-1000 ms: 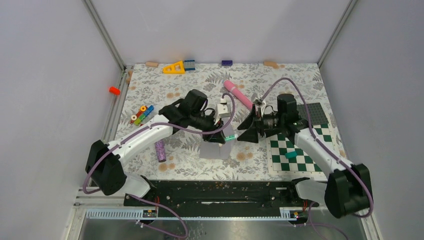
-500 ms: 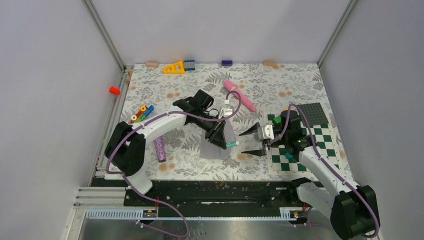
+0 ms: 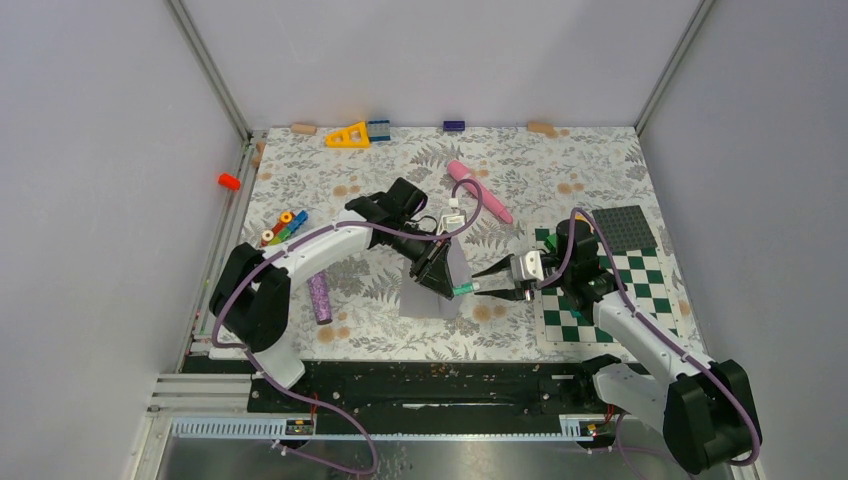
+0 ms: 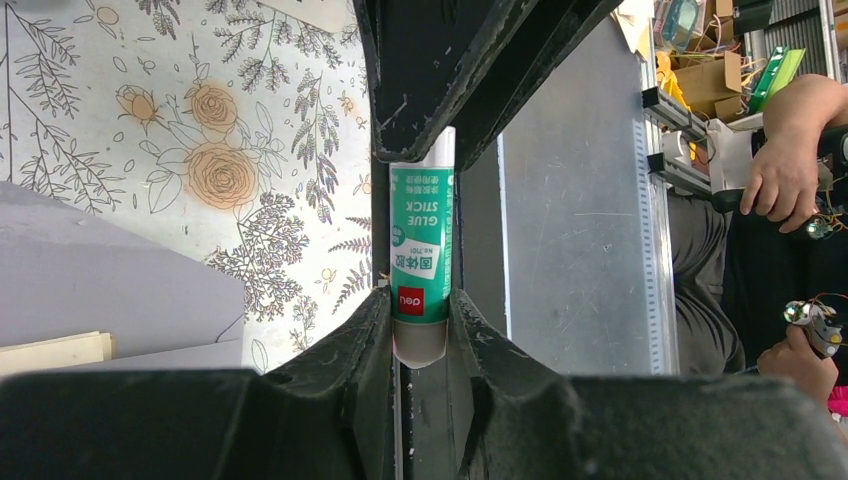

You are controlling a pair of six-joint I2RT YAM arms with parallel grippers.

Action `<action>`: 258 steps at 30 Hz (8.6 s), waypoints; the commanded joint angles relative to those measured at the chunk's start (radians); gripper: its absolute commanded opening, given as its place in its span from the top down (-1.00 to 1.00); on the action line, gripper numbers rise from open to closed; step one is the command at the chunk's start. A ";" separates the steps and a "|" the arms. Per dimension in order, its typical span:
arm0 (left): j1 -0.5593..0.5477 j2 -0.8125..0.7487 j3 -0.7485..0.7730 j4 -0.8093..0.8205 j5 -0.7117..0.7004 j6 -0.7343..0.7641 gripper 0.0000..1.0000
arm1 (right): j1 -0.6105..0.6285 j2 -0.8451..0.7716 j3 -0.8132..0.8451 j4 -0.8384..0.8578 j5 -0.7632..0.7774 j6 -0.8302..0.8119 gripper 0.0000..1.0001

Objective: Place the letter into the envelope and seal it
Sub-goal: Unscrew the solid glue, then adjust the solid glue, then paint the envelope at the center of the board.

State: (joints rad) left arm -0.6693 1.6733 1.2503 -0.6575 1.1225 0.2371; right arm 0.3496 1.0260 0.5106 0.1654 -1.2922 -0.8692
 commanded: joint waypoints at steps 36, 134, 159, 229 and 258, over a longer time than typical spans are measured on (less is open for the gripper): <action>-0.106 -0.294 -0.074 0.179 -0.465 0.056 1.00 | -0.003 0.435 0.166 0.858 -0.001 1.891 0.20; 0.306 -0.110 -0.215 0.530 -0.358 -0.465 -0.85 | 0.147 0.336 0.515 -0.432 0.665 0.566 1.00; 0.321 0.248 -0.096 0.538 -0.419 -0.686 0.89 | 0.340 0.745 0.928 -0.717 0.911 0.418 1.00; 0.282 0.301 -0.123 0.501 -0.630 -0.774 1.00 | 0.368 0.969 1.032 -0.835 1.021 0.682 1.00; 0.343 0.157 -0.227 0.479 -0.297 -0.610 1.00 | 0.353 0.855 1.066 -0.807 0.981 0.717 1.00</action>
State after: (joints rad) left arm -0.3172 1.8210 1.0401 -0.1322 0.7856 -0.4328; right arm 0.7013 1.9114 1.5288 -0.6456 -0.2790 -0.1738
